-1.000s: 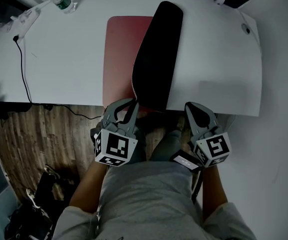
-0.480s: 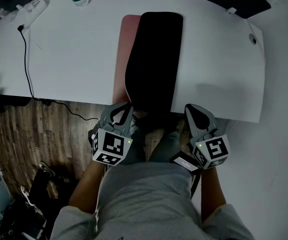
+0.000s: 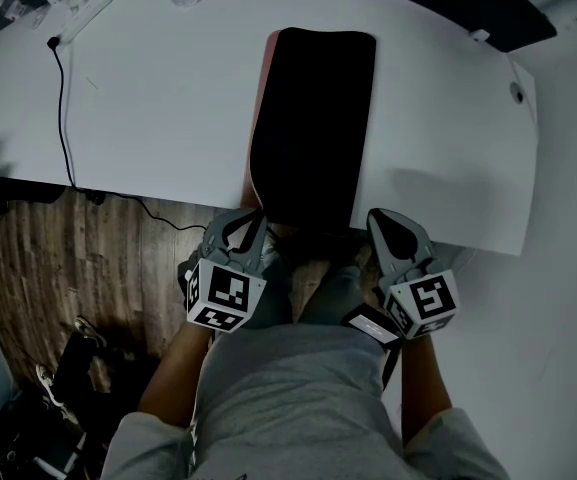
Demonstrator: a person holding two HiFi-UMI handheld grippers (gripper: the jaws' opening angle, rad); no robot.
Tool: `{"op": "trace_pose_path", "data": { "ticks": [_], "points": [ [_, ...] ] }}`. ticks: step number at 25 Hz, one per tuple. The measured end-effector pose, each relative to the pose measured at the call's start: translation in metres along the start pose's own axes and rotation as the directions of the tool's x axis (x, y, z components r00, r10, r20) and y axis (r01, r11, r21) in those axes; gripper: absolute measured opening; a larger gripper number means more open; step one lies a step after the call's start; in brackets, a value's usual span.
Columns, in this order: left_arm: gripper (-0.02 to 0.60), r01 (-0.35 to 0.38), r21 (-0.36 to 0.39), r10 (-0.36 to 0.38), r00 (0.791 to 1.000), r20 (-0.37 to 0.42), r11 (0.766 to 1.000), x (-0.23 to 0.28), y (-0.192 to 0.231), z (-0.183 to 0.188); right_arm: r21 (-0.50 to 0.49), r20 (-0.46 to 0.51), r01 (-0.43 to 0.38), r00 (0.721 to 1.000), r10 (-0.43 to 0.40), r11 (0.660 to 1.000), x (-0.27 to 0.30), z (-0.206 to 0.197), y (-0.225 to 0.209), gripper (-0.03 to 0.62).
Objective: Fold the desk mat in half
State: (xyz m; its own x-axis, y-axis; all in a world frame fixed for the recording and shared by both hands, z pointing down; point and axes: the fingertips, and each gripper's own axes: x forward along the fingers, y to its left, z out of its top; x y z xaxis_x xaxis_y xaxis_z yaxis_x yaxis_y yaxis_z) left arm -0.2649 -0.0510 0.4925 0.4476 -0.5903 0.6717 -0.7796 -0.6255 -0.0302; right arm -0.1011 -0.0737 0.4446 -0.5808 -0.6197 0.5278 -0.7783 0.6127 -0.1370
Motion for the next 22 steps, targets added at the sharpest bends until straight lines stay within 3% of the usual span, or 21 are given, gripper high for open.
{"op": "trace_pose_path", "data": {
  "ticks": [22],
  "points": [
    [0.035,0.047,-0.106,-0.055,0.995,-0.078,0.993,0.020,-0.004,-0.044,-0.001,-0.033,-0.008,0.999,0.008,1.000,0.004,-0.011,0.007,0.008]
  ]
}}
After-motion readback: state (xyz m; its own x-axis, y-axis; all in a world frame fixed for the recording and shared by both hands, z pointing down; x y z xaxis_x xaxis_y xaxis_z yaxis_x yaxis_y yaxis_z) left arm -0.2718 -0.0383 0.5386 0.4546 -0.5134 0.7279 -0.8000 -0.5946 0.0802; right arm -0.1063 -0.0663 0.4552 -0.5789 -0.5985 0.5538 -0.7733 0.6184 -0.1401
